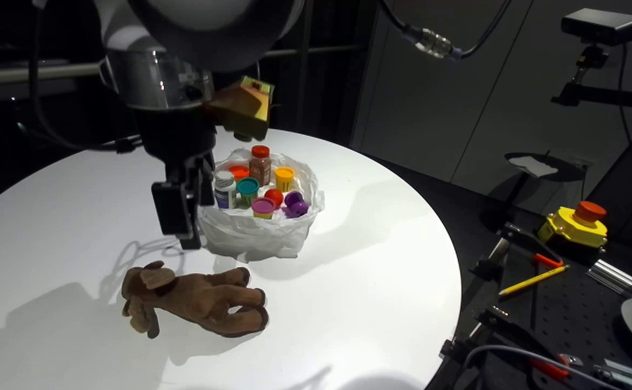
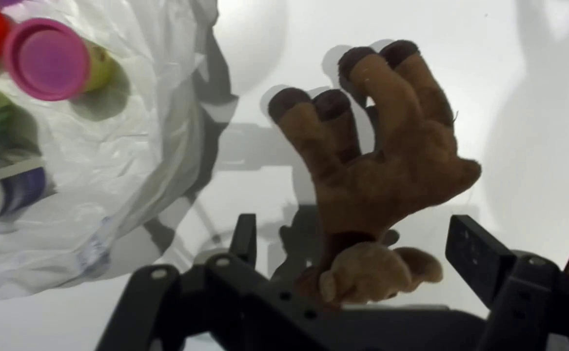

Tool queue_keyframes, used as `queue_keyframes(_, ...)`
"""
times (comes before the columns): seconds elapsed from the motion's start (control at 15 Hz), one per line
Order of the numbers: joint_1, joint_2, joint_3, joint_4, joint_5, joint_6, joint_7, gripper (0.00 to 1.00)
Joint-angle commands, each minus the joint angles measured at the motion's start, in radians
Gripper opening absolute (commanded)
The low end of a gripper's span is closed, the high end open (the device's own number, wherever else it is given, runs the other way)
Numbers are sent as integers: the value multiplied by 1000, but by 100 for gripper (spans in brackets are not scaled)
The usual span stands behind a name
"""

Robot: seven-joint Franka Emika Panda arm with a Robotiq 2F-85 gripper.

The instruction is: Put the objects and the bottles in the plastic bag

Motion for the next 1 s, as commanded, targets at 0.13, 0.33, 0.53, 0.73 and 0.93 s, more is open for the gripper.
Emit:
queue_keyframes(0.13,46,120,0,34,-50,51,-76,100)
queue_keyframes(0.33,42,166,5,48,-49,89,-118,100)
queue_keyframes(0.53,31,201,4,76,-43,78,-155,74)
queue_keyframes(0.73,18,217,9,95,-38,54,-194,61)
queue_keyframes(0.93,8,240,7,119,-36,20,-227,38)
